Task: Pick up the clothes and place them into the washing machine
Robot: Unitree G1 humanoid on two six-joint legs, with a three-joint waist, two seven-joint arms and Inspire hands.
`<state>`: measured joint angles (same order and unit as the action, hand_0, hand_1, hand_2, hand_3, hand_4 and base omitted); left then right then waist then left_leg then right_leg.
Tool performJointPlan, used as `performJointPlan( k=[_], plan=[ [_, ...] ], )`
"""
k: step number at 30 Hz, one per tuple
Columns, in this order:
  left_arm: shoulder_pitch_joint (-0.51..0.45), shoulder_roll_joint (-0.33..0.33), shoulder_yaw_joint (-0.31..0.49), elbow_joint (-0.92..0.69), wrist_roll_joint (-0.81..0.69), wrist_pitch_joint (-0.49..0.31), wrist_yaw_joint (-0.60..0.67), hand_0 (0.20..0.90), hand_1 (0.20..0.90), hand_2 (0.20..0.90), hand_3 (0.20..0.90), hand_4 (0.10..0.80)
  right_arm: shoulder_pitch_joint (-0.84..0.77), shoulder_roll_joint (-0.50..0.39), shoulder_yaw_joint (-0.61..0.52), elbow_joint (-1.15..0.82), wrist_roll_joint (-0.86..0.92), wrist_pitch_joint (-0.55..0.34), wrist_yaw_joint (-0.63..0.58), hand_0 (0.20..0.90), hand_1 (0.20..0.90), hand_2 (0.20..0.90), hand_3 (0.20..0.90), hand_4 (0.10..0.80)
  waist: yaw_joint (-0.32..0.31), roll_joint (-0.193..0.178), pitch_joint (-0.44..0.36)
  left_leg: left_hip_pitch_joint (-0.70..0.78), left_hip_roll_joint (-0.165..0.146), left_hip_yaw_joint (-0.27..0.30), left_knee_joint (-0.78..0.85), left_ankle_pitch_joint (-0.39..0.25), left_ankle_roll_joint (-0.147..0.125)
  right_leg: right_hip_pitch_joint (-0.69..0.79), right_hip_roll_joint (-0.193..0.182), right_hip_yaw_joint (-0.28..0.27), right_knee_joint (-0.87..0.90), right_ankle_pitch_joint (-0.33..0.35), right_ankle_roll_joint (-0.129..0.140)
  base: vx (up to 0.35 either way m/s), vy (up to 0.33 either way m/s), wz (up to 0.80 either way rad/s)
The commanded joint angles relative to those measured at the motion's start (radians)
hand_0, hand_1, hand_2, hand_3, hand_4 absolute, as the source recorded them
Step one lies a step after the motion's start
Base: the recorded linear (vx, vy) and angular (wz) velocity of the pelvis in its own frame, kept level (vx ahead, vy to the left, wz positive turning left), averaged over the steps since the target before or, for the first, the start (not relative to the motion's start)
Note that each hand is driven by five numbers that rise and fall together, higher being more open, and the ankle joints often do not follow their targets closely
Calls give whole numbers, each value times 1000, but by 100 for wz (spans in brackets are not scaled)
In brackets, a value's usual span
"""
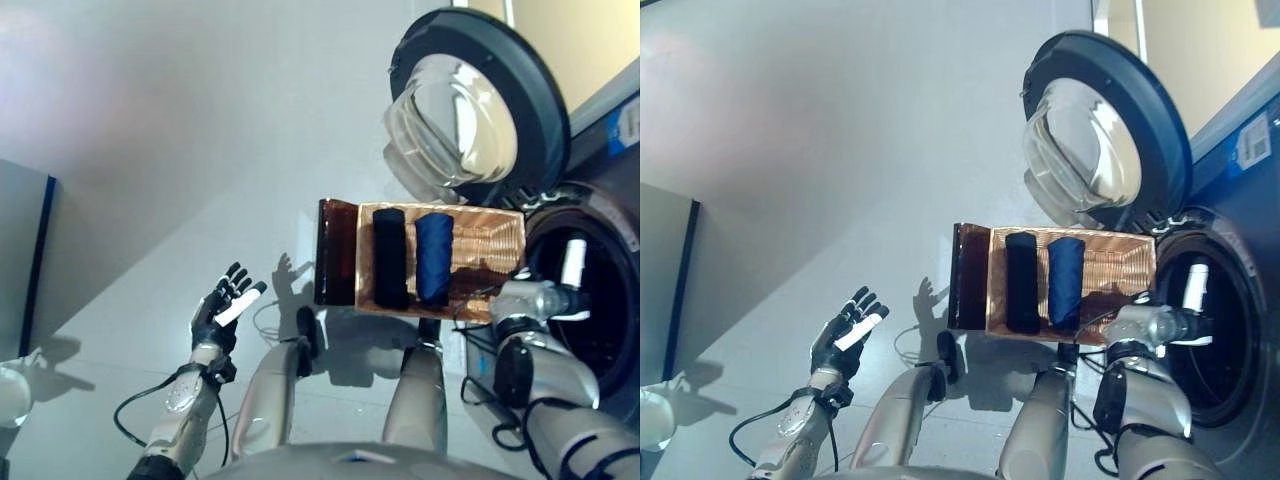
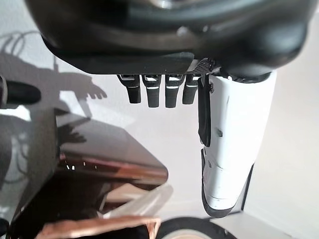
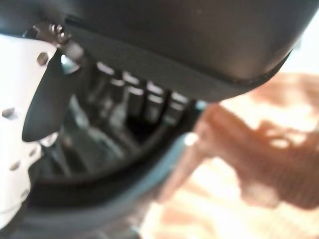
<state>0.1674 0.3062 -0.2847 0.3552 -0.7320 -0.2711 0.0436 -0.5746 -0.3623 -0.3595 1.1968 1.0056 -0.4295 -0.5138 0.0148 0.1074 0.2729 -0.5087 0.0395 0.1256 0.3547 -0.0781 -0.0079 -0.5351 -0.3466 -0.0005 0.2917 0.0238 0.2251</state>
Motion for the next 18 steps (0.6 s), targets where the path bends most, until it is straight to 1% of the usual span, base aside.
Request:
performJointPlan(
  k=[1, 2, 8, 10, 11, 12, 14, 16, 17, 18],
  plan=[
    [3, 18, 84, -29, 48, -83, 0, 900, 900, 900, 900, 800, 46, -28, 66, -49, -128, -11, 33, 900, 900, 900, 900, 800, 10, -38, -27, 47, 46, -57, -45, 10, -112, 100, -22, -30, -125, 118, -18, 33, -57, -1],
    [1, 16, 90, -24, 56, -84, 1, 900, 900, 900, 900, 800, 60, -21, 87, -54, -164, -1, 33, 900, 900, 900, 900, 800, 7, -48, -28, 55, 47, -58, -58, 24, -111, 109, -23, -33, -138, 131, -19, 65, -53, -3],
    [-6, -8, 122, 27, 106, -88, 11, 900, 900, 900, 900, 800, 147, 35, 159, -76, -283, 48, 70, 900, 900, 900, 900, 800, 3, -81, -44, 144, 64, -69, -116, 43, -117, 207, -13, -60, -191, 136, -17, 77, -45, -2],
    [-13, -15, 130, 45, 120, -84, 7, 900, 900, 900, 900, 800, 169, 42, 204, -58, -349, 77, 86, 900, 900, 900, 900, 800, 8, -89, -51, 170, 71, -75, -133, 50, -120, 233, -9, -70, -200, 134, -16, 95, -58, 4],
    [-20, -26, 138, 65, 132, -82, 5, 900, 900, 900, 900, 800, 189, 44, 262, -46, -427, 114, 120, 900, 900, 900, 900, 800, 12, -99, -50, 194, 77, -80, -145, 57, -123, 258, -6, -81, -204, 133, -17, 74, -56, 10],
    [-20, -27, 139, 65, 132, -82, 5, 900, 900, 900, 900, 800, 188, 44, 262, -46, -428, 115, 119, 900, 900, 900, 900, 800, 10, -98, -47, 199, 77, -81, -146, 57, -124, 263, -5, -82, -206, 132, -17, 66, -60, 15],
    [-25, -35, 140, 87, 147, -77, -3, 900, 900, 900, 900, 800, 200, 37, 335, -16, -543, 160, 145, 900, 900, 900, 900, 800, 18, -106, -49, 216, 84, -88, -150, 60, -127, 285, -3, -94, -200, 123, -18, 54, -53, 13],
    [-33, -38, 141, 103, 156, -71, -7, 900, 900, 900, 900, 800, 186, 25, 370, 26, -631, 192, 133, 900, 900, 900, 900, 800, 25, -108, -45, 224, 84, -97, -150, 59, -127, 298, -2, -104, -193, 114, -19, 43, -45, 10],
    [-32, -35, 138, 99, 165, -71, -12, 900, 900, 900, 900, 800, 164, 23, 395, 66, -706, 218, 113, 900, 900, 900, 900, 800, 37, -107, -43, 224, 82, -103, -143, 59, -127, 303, -3, -110, -187, 109, -20, 21, -25, 12],
    [-33, -36, 138, 98, 165, -70, -12, 900, 900, 900, 900, 800, 162, 23, 395, 67, -707, 218, 113, 900, 900, 900, 900, 800, 37, -106, -42, 225, 82, -103, -142, 59, -127, 304, -2, -110, -187, 108, -20, 7, -17, 13]
  ],
)
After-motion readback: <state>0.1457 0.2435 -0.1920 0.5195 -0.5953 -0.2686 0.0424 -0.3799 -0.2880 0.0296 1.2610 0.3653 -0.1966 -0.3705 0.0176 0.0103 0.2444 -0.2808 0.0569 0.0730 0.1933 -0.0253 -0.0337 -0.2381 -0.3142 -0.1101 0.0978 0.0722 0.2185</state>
